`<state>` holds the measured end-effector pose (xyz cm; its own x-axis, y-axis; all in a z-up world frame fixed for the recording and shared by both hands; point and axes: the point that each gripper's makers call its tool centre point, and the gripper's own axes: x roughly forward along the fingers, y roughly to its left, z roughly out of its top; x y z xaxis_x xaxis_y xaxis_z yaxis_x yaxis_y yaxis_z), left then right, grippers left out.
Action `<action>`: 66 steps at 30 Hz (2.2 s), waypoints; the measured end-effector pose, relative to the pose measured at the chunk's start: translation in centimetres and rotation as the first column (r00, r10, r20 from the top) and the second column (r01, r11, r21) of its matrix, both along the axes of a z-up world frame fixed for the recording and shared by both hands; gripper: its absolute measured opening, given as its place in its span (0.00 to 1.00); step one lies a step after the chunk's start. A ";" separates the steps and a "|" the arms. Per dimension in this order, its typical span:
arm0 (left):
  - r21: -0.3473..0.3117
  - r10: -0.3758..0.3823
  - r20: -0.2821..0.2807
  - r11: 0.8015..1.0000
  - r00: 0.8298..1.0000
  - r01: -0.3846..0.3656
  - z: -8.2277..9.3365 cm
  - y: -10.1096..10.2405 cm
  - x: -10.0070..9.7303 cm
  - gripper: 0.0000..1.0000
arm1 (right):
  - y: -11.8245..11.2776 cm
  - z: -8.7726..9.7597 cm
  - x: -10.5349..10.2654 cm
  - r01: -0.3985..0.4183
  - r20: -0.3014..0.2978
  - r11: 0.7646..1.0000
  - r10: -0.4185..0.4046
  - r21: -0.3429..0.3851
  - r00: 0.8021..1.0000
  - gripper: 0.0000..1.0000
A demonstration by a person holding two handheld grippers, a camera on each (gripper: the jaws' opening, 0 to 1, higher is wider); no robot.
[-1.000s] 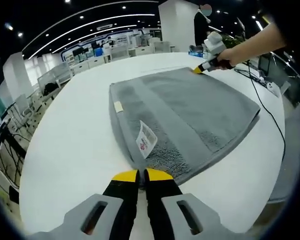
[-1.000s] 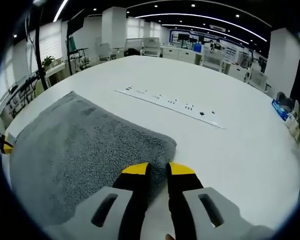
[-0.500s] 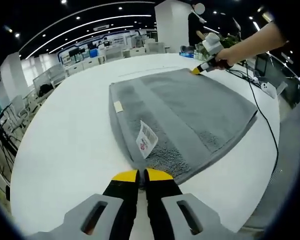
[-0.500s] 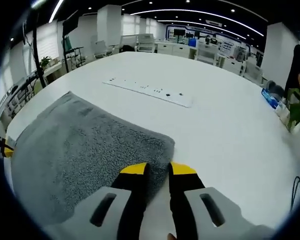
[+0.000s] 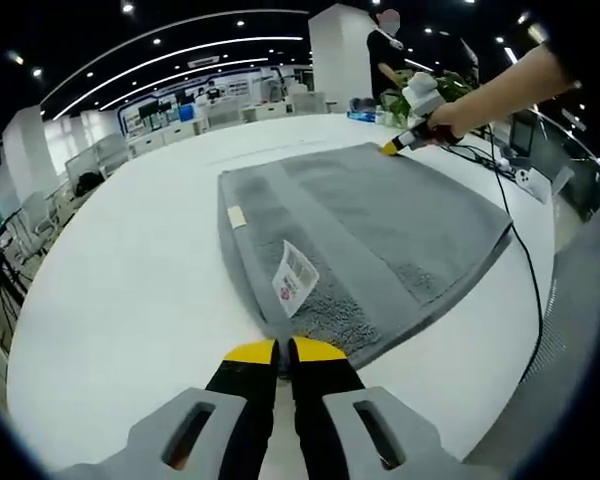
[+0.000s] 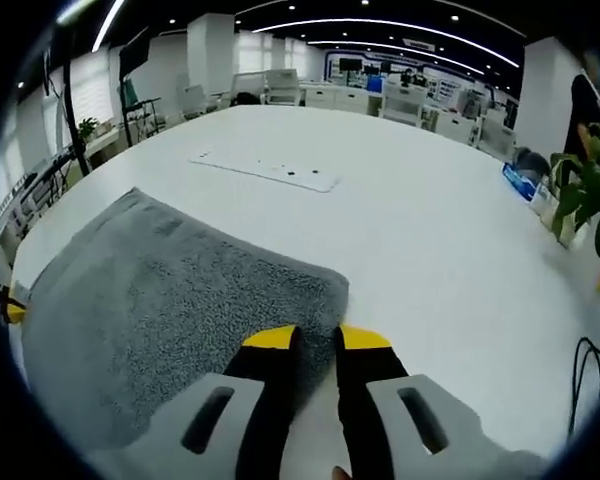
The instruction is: Fold the towel on the table until its edges align and the towel forms a compact rectangular stack.
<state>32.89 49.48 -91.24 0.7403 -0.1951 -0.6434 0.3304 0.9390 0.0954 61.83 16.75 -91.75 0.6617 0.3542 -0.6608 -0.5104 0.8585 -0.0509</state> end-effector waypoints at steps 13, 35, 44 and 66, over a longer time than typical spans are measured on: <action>-0.028 0.026 -0.109 0.999 0.994 -0.029 -0.1 -0.7 -0.2 0.05 | -0.9 0.0 -0.6 0.011 -0.001 0.992 -0.011 0.124 1.000 0.11; -0.058 0.059 -0.079 0.996 0.995 -0.064 -0.1 -0.7 -0.2 0.05 | -0.2 0.2 -0.2 -0.003 -0.002 0.973 0.003 0.233 1.000 0.12; -0.194 0.140 0.028 0.972 0.990 -0.132 3.7 -1.1 1.4 0.28 | -0.1 1.1 -0.5 -0.041 0.011 0.971 0.040 0.235 0.999 0.15; -0.251 -0.272 0.085 0.925 0.959 0.285 6.4 -20.0 3.8 0.35 | -1.4 4.7 -0.7 -0.035 0.056 0.939 0.017 0.341 0.998 0.18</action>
